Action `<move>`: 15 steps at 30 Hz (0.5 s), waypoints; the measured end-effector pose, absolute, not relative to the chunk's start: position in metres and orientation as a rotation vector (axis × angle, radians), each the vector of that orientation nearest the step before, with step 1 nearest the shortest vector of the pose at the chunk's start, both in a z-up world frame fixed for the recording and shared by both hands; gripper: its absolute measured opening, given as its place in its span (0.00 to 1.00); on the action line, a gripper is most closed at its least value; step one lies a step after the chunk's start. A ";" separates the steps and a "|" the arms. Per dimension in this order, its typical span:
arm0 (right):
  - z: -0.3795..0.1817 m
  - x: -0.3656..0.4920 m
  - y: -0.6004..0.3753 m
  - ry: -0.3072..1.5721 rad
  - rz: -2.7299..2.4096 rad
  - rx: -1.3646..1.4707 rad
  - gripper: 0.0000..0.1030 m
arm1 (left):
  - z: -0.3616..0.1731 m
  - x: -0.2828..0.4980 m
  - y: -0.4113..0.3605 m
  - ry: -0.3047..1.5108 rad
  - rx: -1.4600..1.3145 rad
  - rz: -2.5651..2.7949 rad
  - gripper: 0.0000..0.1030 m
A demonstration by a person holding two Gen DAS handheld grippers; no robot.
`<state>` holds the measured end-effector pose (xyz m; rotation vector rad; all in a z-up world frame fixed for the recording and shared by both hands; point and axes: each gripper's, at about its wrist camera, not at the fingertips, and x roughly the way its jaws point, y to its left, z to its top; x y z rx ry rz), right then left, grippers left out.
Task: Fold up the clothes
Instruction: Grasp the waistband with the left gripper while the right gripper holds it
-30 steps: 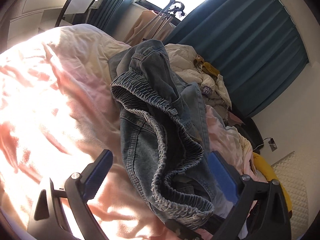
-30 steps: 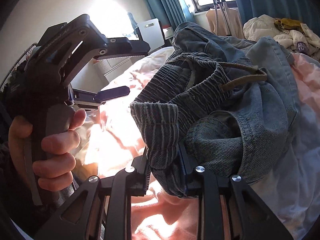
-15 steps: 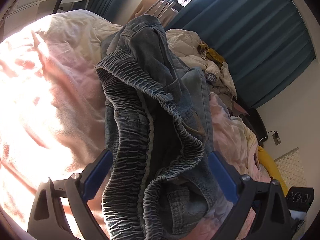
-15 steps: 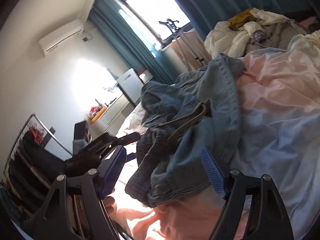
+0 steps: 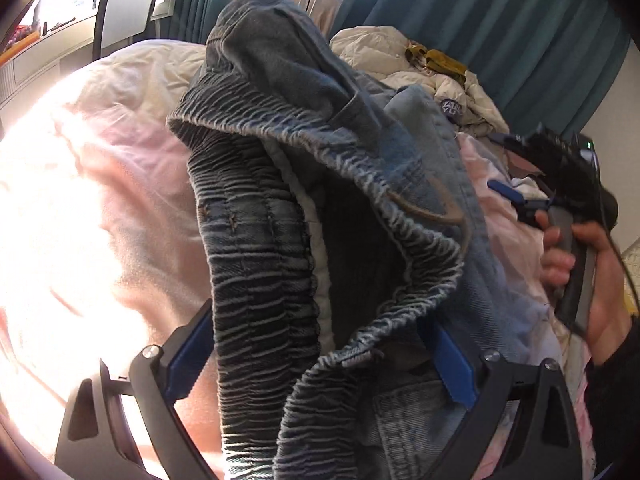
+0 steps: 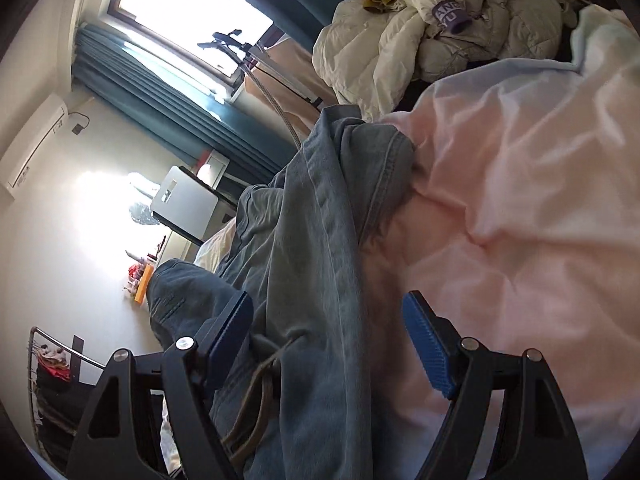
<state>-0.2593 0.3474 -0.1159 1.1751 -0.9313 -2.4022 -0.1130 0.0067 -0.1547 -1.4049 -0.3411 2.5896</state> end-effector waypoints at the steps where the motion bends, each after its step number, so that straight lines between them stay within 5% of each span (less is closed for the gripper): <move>1: -0.118 -0.278 0.341 -0.893 -2.411 1.199 0.76 | -0.163 -0.116 0.005 -0.340 -1.460 2.586 0.95; 8: -0.163 -0.370 0.320 -0.896 -2.433 1.388 0.76 | -0.193 -0.137 -0.014 -0.510 -1.510 2.500 0.93; 11: -0.171 -0.378 0.323 -0.997 -2.441 1.334 0.77 | -0.192 -0.140 -0.012 -0.460 -1.486 2.523 0.81; 13: -0.166 -0.373 0.320 -0.969 -2.514 1.302 0.56 | -0.190 -0.142 -0.012 -0.442 -1.462 2.541 0.71; 15: -0.157 -0.363 0.315 -0.907 -2.602 1.275 0.25 | -0.187 -0.142 -0.013 -0.435 -1.446 2.568 0.59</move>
